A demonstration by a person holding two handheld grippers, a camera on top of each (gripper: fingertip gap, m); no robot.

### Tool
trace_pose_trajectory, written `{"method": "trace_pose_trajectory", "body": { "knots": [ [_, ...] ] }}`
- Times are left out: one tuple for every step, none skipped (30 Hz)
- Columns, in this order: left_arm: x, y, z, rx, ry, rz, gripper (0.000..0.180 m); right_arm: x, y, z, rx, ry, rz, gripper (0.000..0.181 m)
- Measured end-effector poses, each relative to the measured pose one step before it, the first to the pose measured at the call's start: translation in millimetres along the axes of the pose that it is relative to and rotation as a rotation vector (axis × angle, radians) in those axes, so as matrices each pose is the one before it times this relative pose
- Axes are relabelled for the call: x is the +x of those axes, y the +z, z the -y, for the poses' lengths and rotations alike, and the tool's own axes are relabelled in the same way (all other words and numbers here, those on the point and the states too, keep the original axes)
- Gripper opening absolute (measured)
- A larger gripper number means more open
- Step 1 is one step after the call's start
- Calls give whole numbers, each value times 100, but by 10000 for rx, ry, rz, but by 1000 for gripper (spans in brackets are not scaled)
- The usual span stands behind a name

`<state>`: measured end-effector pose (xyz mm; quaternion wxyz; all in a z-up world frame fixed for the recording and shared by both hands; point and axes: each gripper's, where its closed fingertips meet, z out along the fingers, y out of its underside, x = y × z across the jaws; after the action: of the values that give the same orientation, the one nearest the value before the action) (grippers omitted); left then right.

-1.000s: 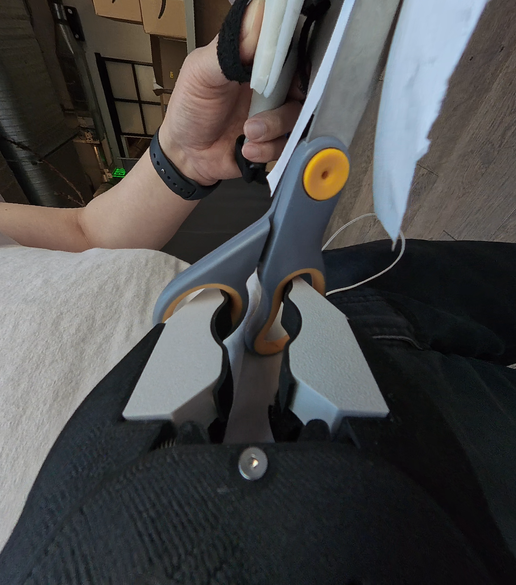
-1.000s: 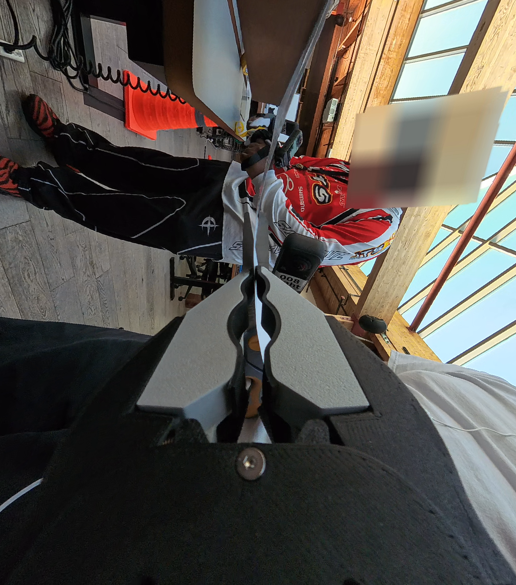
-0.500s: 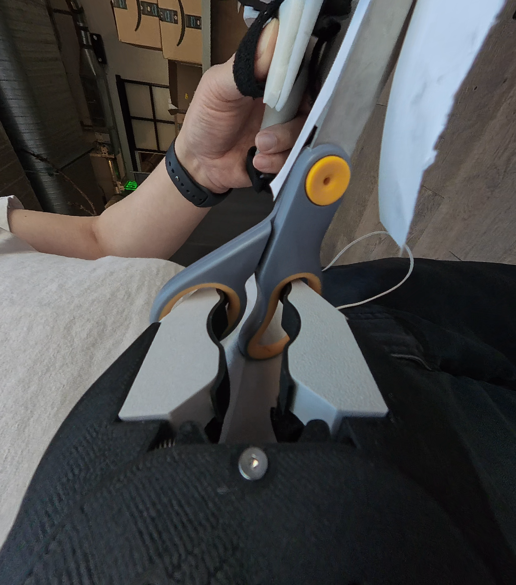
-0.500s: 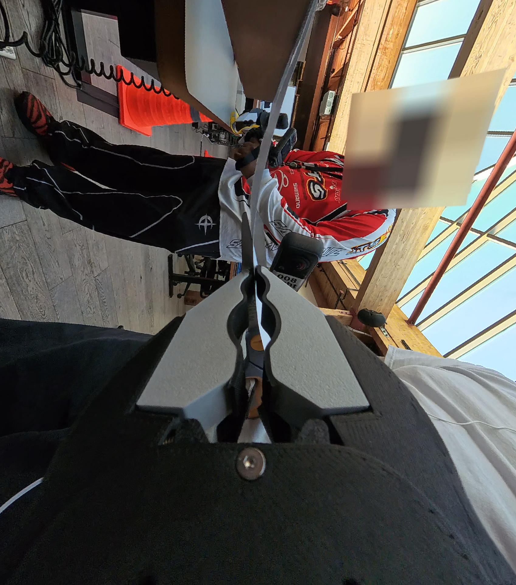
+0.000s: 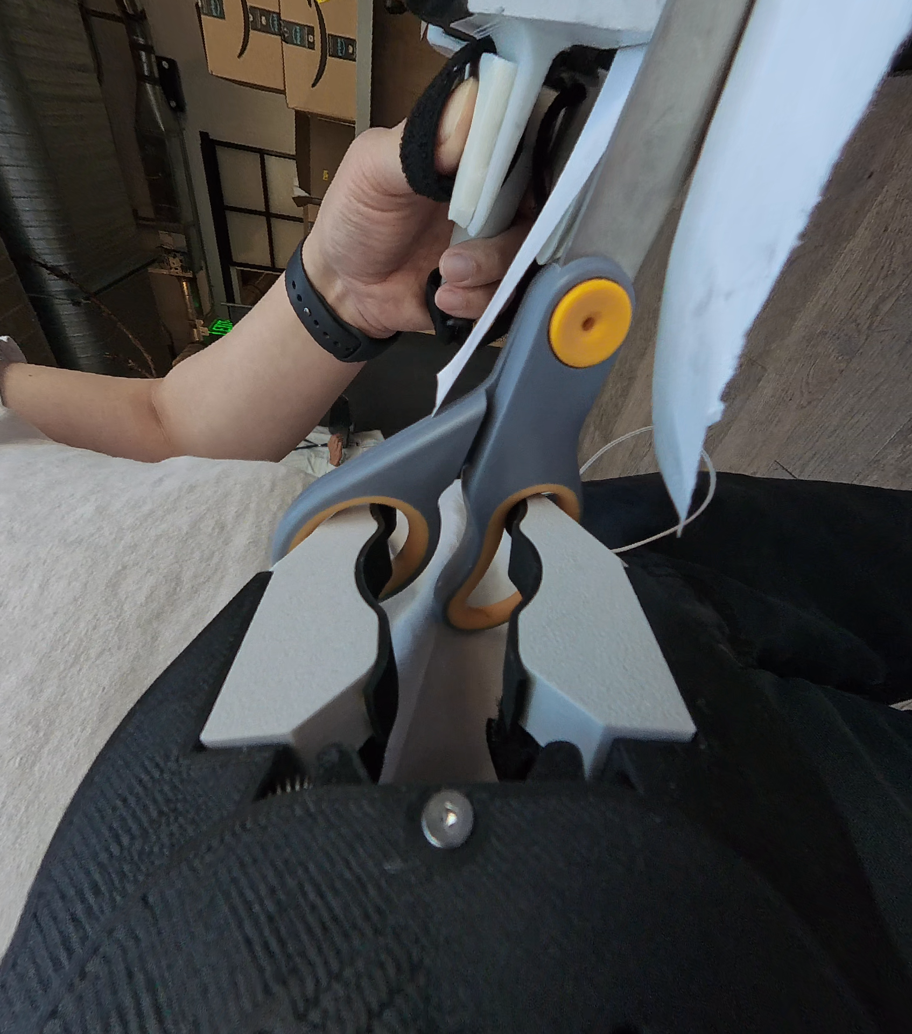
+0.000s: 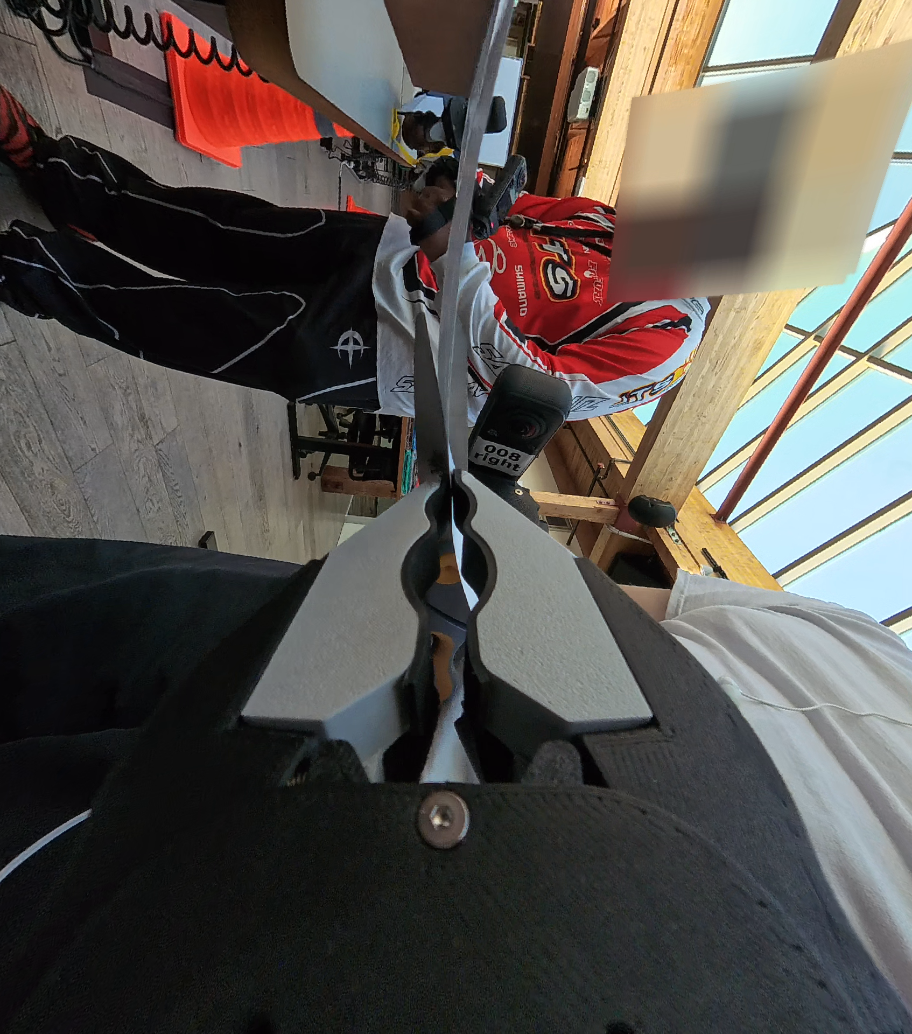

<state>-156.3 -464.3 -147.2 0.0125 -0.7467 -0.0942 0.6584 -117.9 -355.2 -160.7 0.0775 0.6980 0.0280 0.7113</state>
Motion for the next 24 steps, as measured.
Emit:
{"method": "trace_pose_trajectory", "body": {
  "knots": [
    [31,-5,48,32,12,-10,37,2,-12,-66,-45,-34,-14,0],
    [110,-4,-46,-29,21,-55,37,-35,-14,-5,-5,-4,13,0],
    [200,-34,-47,-32,32,-108,29,-56,-11,-55,-43,1,18,0],
    [7,-29,13,4,35,25,29,-78,-22,28,14,-31,22,0],
    [-61,-45,72,52,61,73,29,-39,-13,44,39,-29,-16,0],
    [-36,-42,27,11,73,61,28,4,10,25,29,-35,-52,0],
    [139,-21,-109,-68,21,-78,28,-32,15,-14,-6,-44,-14,0],
    [291,-37,-119,-70,-5,-194,27,-105,10,1,1,-11,44,0],
    [179,-22,-105,-49,15,-97,27,-76,18,-8,-3,4,30,0],
    [96,-23,-38,-16,57,-24,27,-37,22,2,3,-18,6,0],
    [86,-41,9,19,56,-25,26,-71,-20,40,17,-20,27,0],
    [-9,-35,45,26,31,28,27,-75,-16,60,23,-10,19,0],
    [-14,-20,9,1,2,12,26,-27,-18,26,5,-20,-12,0],
    [91,-5,-29,-30,-6,-71,26,-49,8,9,-1,-29,7,0],
    [93,0,-17,-13,3,-69,25,-63,8,12,12,-13,29,0],
    [50,2,-6,-3,19,-31,25,-8,15,12,7,-4,0,0],
    [47,-23,24,18,-21,-40,23,-21,8,19,12,-4,10,0],
    [57,-8,-2,0,-12,-27,23,-16,15,18,7,-18,-8,0],
    [-19,3,-22,-15,15,19,22,-7,20,-22,-14,-15,-10,0],
    [60,-6,21,28,-39,-50,22,11,3,16,18,-4,-14,0],
    [54,10,-72,-37,-32,-52,21,-9,8,-37,-30,-15,0,0],
    [52,-2,-46,-28,-20,-38,21,-24,-11,-33,-16,6,12,0],
    [24,-19,5,13,0,-14,20,-1,-14,2,8,-10,-3,0],
    [18,-19,-16,3,-35,-9,20,7,-17,0,4,-17,-19,0]
  ]
}}
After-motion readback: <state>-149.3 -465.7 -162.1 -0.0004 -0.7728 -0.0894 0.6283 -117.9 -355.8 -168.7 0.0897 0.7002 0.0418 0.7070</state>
